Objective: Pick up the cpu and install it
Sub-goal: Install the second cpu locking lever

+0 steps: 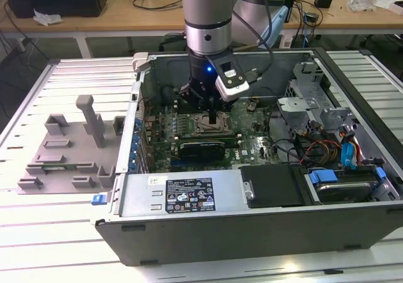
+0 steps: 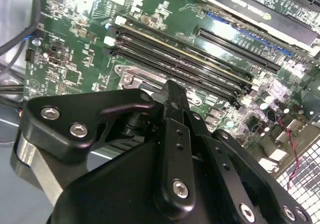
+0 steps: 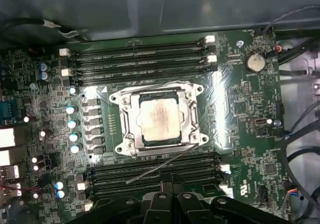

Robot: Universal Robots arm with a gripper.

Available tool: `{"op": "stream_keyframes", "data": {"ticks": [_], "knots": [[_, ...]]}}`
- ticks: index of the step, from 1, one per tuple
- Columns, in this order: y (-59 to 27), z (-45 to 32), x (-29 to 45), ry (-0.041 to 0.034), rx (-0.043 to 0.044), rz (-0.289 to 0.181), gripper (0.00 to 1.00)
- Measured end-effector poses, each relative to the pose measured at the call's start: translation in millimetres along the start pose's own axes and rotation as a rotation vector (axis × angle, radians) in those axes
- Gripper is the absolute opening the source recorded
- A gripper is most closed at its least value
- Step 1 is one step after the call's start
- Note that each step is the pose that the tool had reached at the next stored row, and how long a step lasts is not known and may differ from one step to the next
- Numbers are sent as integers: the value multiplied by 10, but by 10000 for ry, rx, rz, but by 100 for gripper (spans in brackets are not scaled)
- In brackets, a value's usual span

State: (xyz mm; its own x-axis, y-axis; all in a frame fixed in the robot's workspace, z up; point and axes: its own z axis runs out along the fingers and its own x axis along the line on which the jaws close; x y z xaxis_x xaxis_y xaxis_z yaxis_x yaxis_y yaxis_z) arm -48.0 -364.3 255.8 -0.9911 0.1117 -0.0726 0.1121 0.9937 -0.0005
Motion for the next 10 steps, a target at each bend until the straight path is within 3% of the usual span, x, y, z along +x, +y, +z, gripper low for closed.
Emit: {"op": "stream_keyframes", "data": {"ticks": [5, 10], "knots": [[-4, 63, 31, 11, -142, -443, 11], [-10, 114, 81, 12, -150, -479, 11]]}}
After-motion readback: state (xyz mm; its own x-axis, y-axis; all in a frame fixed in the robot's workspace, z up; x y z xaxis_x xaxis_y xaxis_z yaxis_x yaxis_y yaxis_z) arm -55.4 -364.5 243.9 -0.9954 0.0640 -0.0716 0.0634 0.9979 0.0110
